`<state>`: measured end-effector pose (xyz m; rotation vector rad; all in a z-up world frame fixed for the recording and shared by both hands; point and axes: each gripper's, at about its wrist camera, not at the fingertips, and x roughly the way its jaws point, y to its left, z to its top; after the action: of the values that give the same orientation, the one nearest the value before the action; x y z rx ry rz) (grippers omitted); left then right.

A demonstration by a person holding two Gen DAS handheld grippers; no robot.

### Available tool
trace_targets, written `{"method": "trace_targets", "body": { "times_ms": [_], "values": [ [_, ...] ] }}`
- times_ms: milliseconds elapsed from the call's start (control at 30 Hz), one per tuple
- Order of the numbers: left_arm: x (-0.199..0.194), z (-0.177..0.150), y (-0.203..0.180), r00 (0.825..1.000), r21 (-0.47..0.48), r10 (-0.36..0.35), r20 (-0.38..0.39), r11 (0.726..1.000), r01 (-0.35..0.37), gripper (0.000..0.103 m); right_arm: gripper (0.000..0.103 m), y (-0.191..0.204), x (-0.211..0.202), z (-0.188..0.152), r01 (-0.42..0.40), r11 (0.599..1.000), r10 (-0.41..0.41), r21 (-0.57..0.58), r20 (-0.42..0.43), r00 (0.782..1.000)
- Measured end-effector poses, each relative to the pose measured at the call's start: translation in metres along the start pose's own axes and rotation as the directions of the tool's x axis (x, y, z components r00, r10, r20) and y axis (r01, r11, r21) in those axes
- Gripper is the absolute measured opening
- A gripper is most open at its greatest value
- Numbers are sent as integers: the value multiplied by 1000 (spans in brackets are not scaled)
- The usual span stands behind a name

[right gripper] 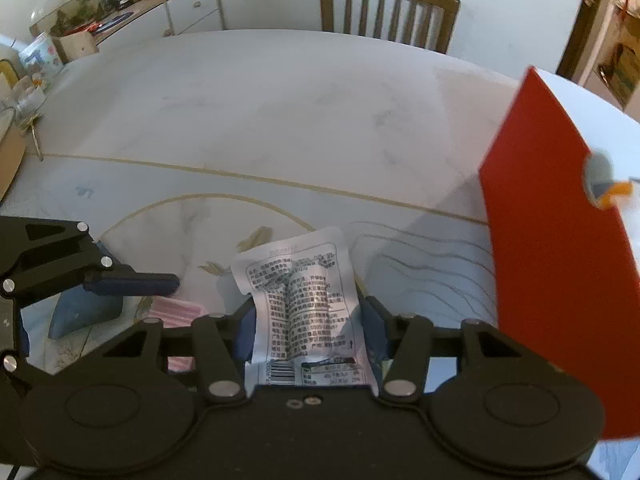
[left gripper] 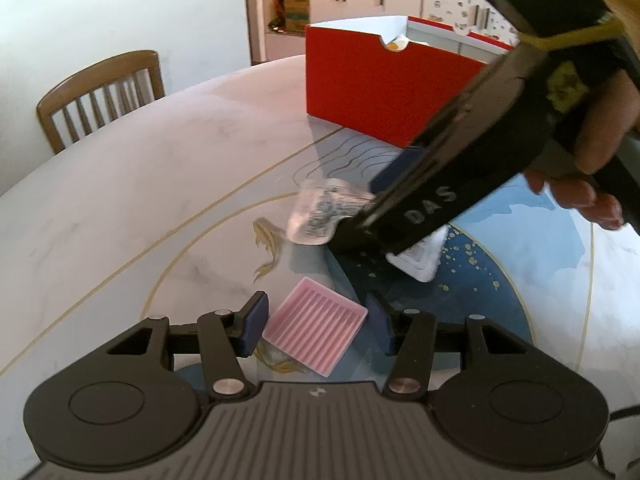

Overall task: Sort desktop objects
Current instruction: 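Lift the clear packet with the right tool and carry it over the red box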

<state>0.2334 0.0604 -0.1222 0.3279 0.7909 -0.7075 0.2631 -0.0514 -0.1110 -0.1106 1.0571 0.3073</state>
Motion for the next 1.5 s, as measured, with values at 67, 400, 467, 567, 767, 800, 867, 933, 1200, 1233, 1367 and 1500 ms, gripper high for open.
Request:
{"method": "trace_targets", "body": {
  "times_ms": [67,400,467,567,767,800,867,933,1200,1233,1367,1500],
  "values": [
    [-1,0,-2,1000,-14,14,-3,1000,-14,52,54,-3,-3,-5,-6,1000,6,13,-4,1000],
    [-8,-3,-14,999,-57,28,-20,998,-30,52,53,-13,-31,-32,-29,999,28,43,10,1000],
    [-10,-3,-16,999,-67,33,-21,997,-34,52,53,-14,-37,-37,-36,998,35,59,11,999],
    [-14,-3,-21,999,-94,33,-22,995,-35,52,53,-19,-47,-47,-48,996,47,70,18,999],
    [-25,0,-33,1000,-126,25,-19,992,-27,52,53,-29,-66,-64,-58,994,56,96,23,998],
    [-27,1,-35,1000,-135,24,-18,991,-26,52,53,-30,-70,-66,-58,993,56,100,25,998],
    [-32,5,-39,1000,-151,17,-11,988,-19,52,53,-34,-78,-72,-63,992,61,109,28,998],
    [-37,8,-43,1000,-158,15,-5,987,-16,52,53,-38,-84,-76,-66,991,62,114,33,998],
    [-50,25,-61,1000,-194,6,23,981,-1,52,53,-53,-110,-86,-64,989,57,132,53,997],
    [-52,28,-64,1000,-192,7,31,981,-1,52,53,-55,-114,-87,-67,989,59,131,60,996],
    [-56,41,-75,999,-191,8,54,982,3,52,54,-64,-129,-87,-78,989,68,127,85,994],
    [-58,58,-84,997,-198,6,72,980,8,52,54,-76,-143,-86,-84,988,72,127,99,992]
  ]
}}
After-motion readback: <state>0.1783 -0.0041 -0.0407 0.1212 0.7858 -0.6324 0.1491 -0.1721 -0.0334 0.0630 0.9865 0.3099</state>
